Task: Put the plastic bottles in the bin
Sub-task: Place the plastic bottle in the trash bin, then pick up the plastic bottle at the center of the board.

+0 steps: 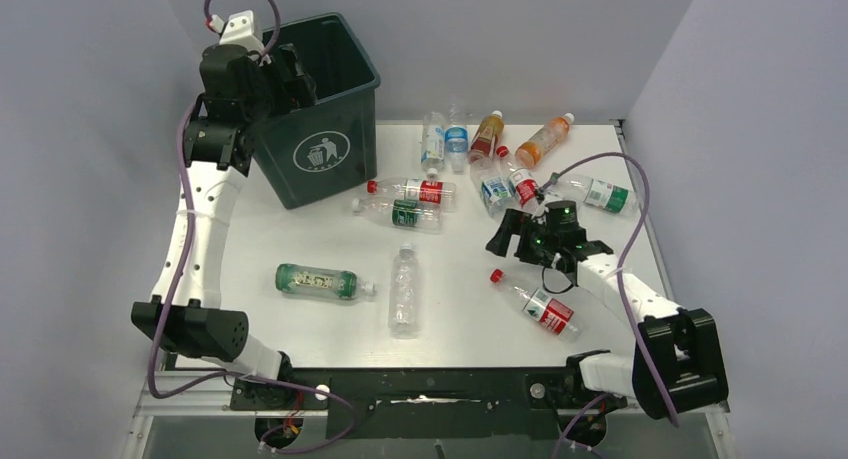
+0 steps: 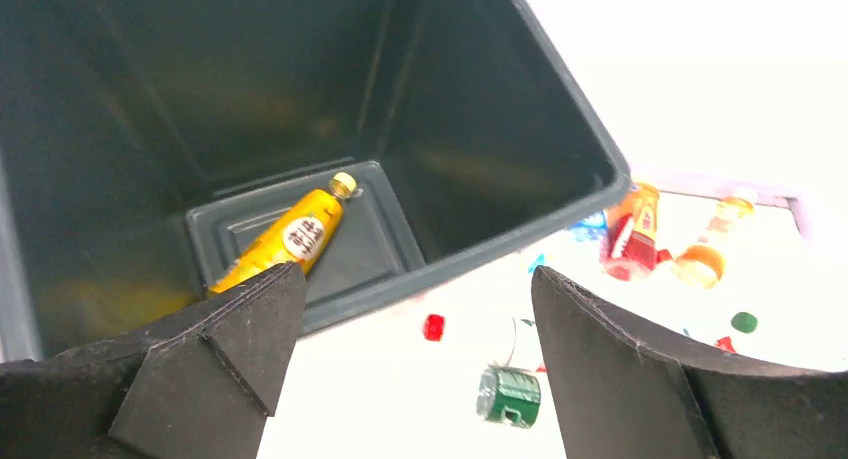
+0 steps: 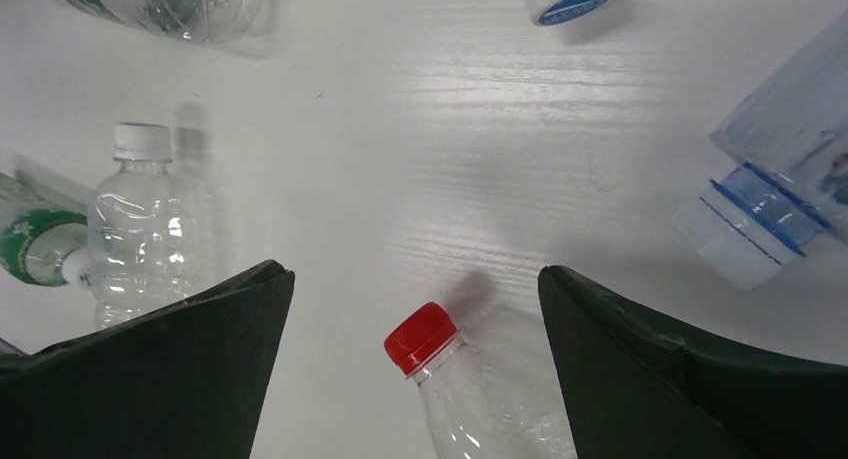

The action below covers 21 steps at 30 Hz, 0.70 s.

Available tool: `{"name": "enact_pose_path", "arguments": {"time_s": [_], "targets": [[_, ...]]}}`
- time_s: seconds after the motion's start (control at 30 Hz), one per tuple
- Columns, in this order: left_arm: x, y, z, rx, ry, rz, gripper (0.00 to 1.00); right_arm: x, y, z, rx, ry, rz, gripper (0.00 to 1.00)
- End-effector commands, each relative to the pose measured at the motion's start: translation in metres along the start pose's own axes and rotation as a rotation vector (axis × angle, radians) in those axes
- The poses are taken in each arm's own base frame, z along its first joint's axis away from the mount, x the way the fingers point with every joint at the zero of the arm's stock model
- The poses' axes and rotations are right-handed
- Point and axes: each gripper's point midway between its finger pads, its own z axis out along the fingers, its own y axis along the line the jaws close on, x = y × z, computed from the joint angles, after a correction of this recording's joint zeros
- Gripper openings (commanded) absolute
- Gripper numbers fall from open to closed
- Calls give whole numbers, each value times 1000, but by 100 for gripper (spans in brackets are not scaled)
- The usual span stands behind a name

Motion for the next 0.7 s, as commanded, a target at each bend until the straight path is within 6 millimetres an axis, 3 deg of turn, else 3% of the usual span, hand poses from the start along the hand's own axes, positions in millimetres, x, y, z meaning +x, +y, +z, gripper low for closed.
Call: {"name": "enact_pose_path", "arguments": {"time_s": [0.0,0.13,0.37,0.5,0.67], "targets": [[-4,-19,-25,42,-32,-10,84,-17,8,2,86,-38,-137,100],[21,-37,-34,93,14,-28,84,-10,9,5,157,-16,-212,98],[88,-70,-44,157,137,-4,84,4,8,11,267,38,-332,97],[120,-77,-50,169,190,7,84,16,16,15,263,65,-383,94],[144,-84,-56,192,234,12,84,32,21,18,240,96,-418,90]]}}
